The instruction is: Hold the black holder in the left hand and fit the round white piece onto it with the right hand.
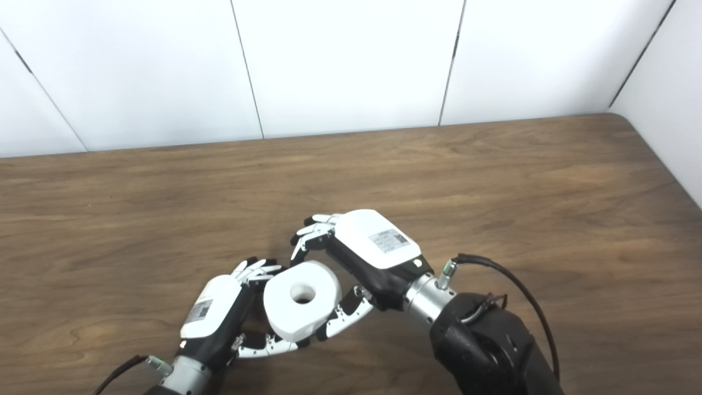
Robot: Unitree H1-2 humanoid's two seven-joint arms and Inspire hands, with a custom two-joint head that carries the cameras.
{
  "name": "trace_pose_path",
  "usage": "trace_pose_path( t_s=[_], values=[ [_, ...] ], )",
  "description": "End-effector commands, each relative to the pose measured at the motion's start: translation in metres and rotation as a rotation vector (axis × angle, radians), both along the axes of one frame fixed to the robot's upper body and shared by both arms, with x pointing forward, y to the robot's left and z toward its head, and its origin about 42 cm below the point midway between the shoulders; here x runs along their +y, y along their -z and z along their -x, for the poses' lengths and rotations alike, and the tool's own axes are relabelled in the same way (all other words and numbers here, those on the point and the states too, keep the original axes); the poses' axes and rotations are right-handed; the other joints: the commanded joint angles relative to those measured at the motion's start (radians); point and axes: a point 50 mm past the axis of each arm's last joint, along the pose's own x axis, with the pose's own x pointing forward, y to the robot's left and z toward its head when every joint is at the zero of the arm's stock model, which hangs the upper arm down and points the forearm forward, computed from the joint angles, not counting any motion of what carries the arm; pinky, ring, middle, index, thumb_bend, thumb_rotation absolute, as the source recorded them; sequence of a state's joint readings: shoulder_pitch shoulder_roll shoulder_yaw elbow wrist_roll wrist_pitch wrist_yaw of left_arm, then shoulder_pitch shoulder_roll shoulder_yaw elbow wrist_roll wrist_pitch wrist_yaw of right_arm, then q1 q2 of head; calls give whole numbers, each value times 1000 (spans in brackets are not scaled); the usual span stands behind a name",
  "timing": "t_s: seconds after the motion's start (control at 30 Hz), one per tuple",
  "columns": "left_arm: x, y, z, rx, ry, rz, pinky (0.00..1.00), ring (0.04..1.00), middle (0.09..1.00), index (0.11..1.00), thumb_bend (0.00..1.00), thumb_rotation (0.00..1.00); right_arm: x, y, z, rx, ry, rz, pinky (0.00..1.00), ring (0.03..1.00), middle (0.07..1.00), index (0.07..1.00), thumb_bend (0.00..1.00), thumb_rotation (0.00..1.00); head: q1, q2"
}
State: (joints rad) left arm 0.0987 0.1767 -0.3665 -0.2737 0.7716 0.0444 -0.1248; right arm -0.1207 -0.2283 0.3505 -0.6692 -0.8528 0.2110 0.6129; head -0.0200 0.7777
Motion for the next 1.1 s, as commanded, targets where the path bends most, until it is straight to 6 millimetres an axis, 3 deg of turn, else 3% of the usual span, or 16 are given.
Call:
trace_pose_path(
  t_s=[0.0, 1.07],
  values=[
    [-4, 12, 5, 75, 19, -22, 955, 891, 807, 484, 522, 51, 3, -9, 0, -75, -17, -21, 873, 885, 791, 481, 526, 139, -1, 0],
    [-5, 10, 6, 72, 18, -22, 952, 888, 807, 484, 523, 52, 1, -1, -4, -87, -9, 5, 855, 893, 802, 482, 525, 135, -8, 2]
  ],
)
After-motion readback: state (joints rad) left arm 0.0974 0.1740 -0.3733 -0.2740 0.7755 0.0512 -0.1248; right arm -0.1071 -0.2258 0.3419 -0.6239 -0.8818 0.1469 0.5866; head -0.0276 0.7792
